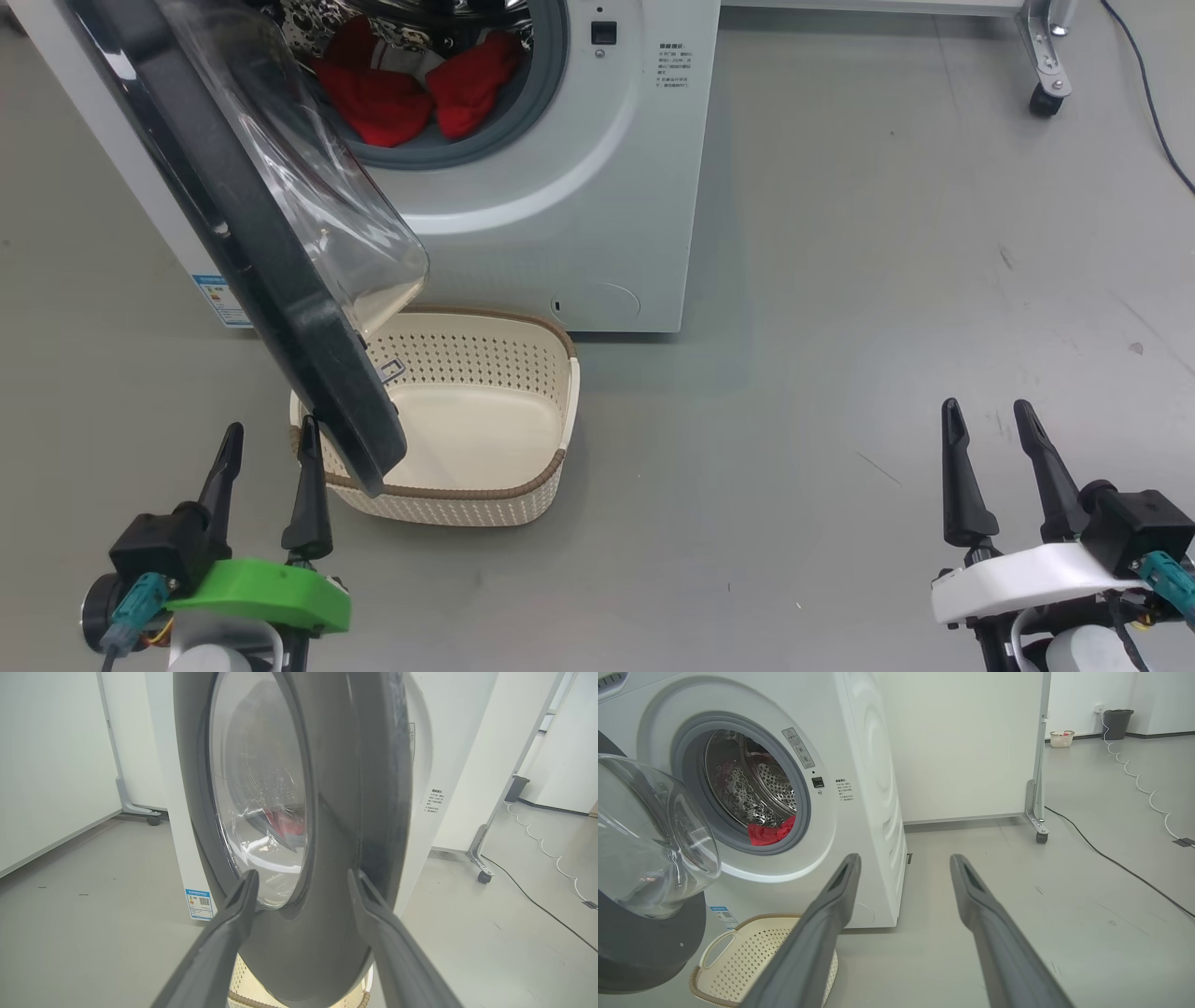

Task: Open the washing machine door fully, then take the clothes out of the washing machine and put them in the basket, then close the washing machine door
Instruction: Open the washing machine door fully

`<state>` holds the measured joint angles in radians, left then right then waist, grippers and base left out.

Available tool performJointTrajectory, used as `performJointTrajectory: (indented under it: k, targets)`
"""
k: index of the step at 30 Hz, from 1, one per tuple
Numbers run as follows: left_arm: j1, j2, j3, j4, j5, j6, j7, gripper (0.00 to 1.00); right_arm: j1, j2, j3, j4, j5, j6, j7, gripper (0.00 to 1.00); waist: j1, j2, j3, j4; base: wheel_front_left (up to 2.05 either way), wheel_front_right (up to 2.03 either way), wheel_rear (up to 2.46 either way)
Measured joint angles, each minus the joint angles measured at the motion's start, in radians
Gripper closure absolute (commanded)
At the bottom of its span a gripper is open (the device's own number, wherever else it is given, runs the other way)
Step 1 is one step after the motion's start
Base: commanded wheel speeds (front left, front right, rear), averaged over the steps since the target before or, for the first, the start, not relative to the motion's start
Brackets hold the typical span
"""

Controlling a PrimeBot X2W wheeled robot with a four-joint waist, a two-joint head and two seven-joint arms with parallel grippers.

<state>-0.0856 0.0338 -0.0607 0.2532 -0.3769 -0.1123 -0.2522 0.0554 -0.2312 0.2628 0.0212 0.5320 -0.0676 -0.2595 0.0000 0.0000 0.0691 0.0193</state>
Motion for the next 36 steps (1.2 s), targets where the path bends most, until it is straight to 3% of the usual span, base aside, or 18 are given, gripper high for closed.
performJointTrajectory:
  k: [36]
  targets:
    - [0.0, 0.0, -0.001, 0.003, -0.001, -0.008, 0.0, 0.0, 0.033, 0.059, -0.066, 0.009, -0.061, 0.071, 0.0, 0.0, 0.0, 0.0, 0.001, 0.005, 0.0, 0.0, 0.0]
